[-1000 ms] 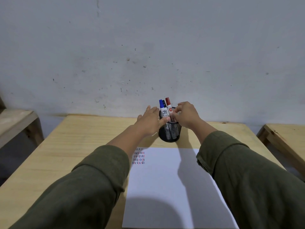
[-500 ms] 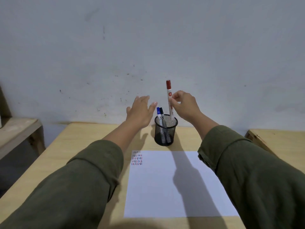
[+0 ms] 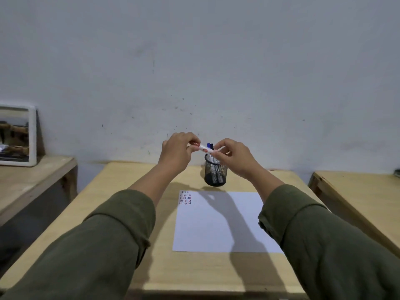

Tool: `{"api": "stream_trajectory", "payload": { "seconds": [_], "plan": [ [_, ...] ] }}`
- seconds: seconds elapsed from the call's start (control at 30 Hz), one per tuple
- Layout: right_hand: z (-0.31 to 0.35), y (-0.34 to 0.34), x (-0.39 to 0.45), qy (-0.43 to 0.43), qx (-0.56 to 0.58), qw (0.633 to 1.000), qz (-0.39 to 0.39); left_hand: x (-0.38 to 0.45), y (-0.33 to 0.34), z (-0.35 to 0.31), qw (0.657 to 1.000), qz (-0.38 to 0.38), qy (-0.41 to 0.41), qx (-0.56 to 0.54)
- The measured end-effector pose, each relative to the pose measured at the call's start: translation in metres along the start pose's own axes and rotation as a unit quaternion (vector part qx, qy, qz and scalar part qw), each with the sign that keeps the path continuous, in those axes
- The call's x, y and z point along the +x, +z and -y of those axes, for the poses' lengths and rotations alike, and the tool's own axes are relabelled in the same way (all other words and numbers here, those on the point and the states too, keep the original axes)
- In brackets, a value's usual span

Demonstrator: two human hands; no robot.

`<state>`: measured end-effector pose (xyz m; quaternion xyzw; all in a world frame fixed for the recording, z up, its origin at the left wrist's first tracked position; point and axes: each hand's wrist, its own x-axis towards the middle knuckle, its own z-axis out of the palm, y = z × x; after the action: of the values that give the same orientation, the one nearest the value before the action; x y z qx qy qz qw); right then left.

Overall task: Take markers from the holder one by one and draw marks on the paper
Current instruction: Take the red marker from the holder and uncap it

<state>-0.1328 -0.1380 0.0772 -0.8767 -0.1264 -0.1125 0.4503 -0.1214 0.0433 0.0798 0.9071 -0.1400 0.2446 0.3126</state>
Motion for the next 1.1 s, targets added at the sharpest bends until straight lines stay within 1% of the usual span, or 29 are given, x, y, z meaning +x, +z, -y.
{"api": "stream_trajectory", "payload": {
  "seconds": [0.13,0.27,0.33,0.4,0.47,0.5,0.57,0.73,0.83,0.93,1.0,1.07,1.1],
  "plan": [
    [0.007,-0.005,-0.011,0.03,0.119,0.992,-0.004,-0.014,-0.002,0.004,0.998,-0.012,-0.041,-0.038],
    [0.012,-0.005,-0.017,0.048,0.247,0.968,-0.023,-0.02,0.0,0.005,0.995,-0.019,-0.072,-0.073],
    [0.012,-0.003,-0.016,0.045,0.323,0.944,-0.046,-0.022,0.001,0.005,0.992,-0.02,-0.082,-0.094],
    [0.012,-0.001,-0.015,0.048,0.405,0.911,-0.064,-0.023,0.002,0.002,0.988,-0.025,-0.091,-0.126],
    [0.014,0.003,-0.014,0.059,0.471,0.878,-0.059,-0.023,0.005,-0.005,0.985,-0.026,-0.088,-0.146],
    [0.015,0.006,-0.014,0.064,0.488,0.869,-0.05,-0.023,0.006,-0.008,0.985,-0.024,-0.082,-0.149],
    [0.016,0.011,-0.013,0.072,0.496,0.865,-0.036,-0.023,0.008,-0.014,0.986,-0.018,-0.068,-0.15],
    [0.01,0.013,-0.013,0.065,0.48,0.875,-0.006,-0.023,0.015,-0.008,0.992,0.008,-0.049,-0.119],
    [0.008,0.012,-0.014,0.062,0.474,0.878,0.01,-0.022,0.019,-0.003,0.991,0.027,-0.063,-0.111],
    [0.005,0.014,-0.015,0.071,0.48,0.874,0.008,-0.021,0.022,-0.003,0.982,0.054,-0.101,-0.15],
    [0.004,0.015,-0.016,0.079,0.494,0.866,0.0,-0.025,0.023,-0.003,0.969,0.051,-0.121,-0.21],
    [0.001,0.014,-0.016,0.083,0.51,0.856,-0.01,-0.029,0.024,-0.003,0.957,0.039,-0.116,-0.264],
    [0.0,0.014,-0.016,0.087,0.514,0.853,-0.013,-0.032,0.025,-0.002,0.958,0.038,-0.102,-0.265]
  ]
}}
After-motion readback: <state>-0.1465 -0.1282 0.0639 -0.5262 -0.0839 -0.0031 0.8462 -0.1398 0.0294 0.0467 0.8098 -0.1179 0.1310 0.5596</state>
